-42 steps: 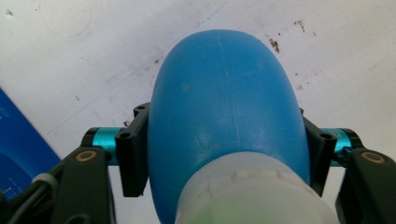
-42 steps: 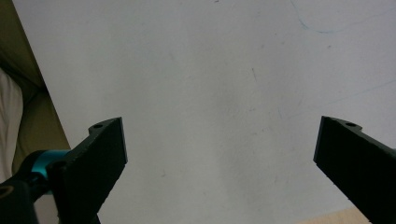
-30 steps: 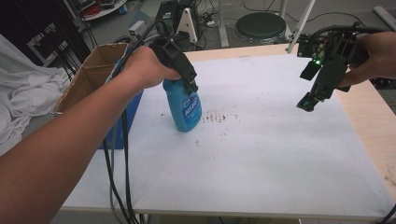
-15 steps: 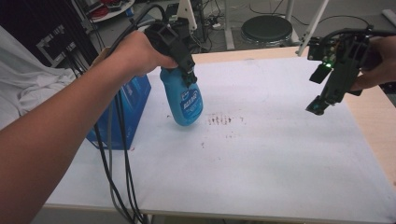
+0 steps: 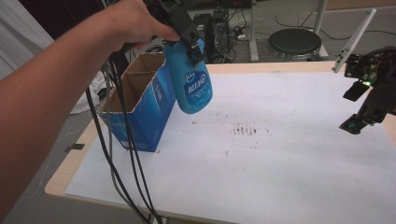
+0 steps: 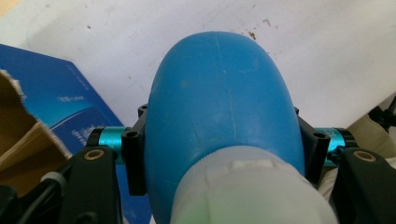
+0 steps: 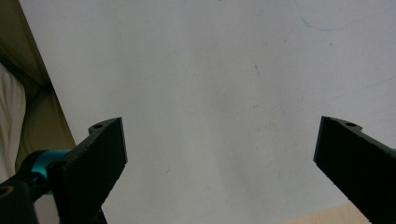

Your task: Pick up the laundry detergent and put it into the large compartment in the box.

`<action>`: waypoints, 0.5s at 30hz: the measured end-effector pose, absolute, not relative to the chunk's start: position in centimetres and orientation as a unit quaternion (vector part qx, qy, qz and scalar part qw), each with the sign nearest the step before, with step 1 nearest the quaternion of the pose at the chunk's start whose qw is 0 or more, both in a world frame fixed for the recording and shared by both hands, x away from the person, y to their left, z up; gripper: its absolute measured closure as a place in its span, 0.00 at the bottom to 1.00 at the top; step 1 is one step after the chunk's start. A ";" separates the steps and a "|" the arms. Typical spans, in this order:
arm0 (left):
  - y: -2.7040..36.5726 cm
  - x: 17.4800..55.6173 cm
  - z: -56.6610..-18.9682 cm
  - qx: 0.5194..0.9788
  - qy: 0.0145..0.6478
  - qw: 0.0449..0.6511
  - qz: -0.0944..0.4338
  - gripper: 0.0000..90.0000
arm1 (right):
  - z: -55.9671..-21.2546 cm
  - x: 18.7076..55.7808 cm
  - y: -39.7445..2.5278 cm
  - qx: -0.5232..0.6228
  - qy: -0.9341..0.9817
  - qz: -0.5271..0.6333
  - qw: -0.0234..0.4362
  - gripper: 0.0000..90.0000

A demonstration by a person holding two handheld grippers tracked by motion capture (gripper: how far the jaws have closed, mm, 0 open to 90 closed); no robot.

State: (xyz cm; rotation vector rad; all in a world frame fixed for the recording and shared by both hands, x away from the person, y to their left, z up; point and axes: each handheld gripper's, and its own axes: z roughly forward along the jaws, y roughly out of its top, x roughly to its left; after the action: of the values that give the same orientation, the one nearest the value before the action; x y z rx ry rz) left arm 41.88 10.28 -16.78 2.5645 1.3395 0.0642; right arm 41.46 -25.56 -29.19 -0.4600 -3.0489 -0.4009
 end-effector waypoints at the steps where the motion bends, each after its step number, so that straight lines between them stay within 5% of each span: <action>1: 10.9 41.7 -15.9 0.880 0.456 0.130 0.021 0.42 | -29.2 41.4 -25.6 -0.148 -0.980 -0.130 0.016 0.02; 15: 15.6 41.0 -12.2 0.907 0.396 0.140 0.029 0.42 | -29.3 41.5 -25.3 -0.151 -0.980 -0.129 0.018 0.02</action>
State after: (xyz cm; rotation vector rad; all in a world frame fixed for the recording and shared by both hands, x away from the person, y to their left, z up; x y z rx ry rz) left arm 41.04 15.60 -12.24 2.6218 1.1436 0.0845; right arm 41.48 -25.26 -29.26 -0.4675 -3.0442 -0.4007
